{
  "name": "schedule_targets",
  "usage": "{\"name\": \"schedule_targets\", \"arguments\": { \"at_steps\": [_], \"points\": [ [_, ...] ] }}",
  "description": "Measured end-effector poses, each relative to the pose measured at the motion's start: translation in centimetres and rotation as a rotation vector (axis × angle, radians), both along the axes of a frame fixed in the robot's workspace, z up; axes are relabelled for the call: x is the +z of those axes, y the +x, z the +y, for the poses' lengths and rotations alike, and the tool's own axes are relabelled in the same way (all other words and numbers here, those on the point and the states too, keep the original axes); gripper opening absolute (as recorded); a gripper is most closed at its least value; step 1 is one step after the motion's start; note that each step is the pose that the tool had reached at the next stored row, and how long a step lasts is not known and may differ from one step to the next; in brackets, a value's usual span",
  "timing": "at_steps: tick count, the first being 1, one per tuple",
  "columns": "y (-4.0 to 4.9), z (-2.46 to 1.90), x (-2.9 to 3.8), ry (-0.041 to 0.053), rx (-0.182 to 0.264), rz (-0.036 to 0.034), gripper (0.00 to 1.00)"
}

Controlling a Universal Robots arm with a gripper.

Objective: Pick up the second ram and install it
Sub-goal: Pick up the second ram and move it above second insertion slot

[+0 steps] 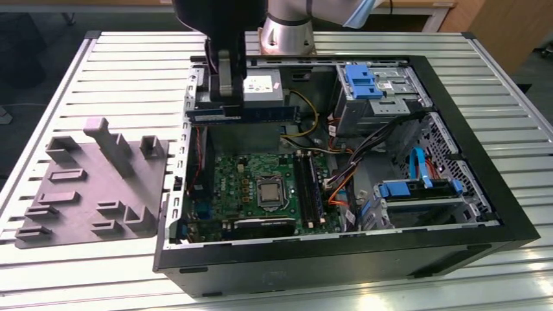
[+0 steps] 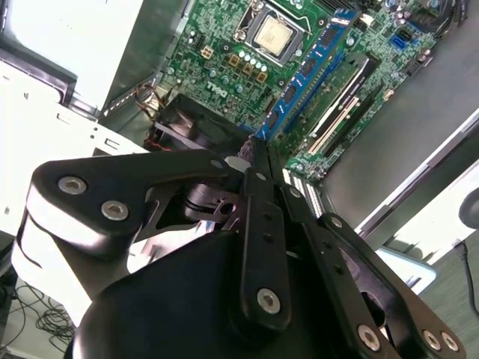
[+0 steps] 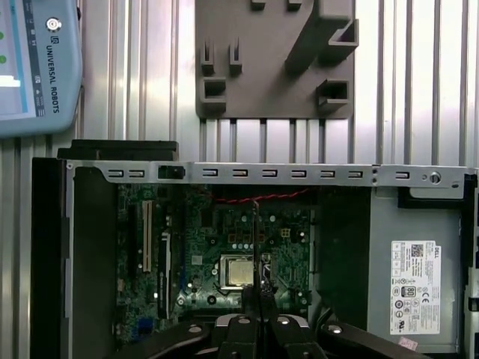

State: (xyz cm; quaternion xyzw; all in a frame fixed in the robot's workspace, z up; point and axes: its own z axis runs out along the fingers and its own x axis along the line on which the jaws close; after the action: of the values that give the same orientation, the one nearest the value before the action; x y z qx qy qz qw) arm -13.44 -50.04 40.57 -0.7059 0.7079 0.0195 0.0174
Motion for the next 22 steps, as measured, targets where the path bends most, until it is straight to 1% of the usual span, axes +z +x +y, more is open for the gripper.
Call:
{"name": "schedule_targets", "arguments": {
  "at_steps": [9, 22],
  "points": [
    [0.91, 0.01, -0.34, 0.0001, 0.0, 0.0021, 0.12],
    [1.49, 0.01, -0.78, 0.0, 0.0, 0.0027, 0.12]
  ]
}}
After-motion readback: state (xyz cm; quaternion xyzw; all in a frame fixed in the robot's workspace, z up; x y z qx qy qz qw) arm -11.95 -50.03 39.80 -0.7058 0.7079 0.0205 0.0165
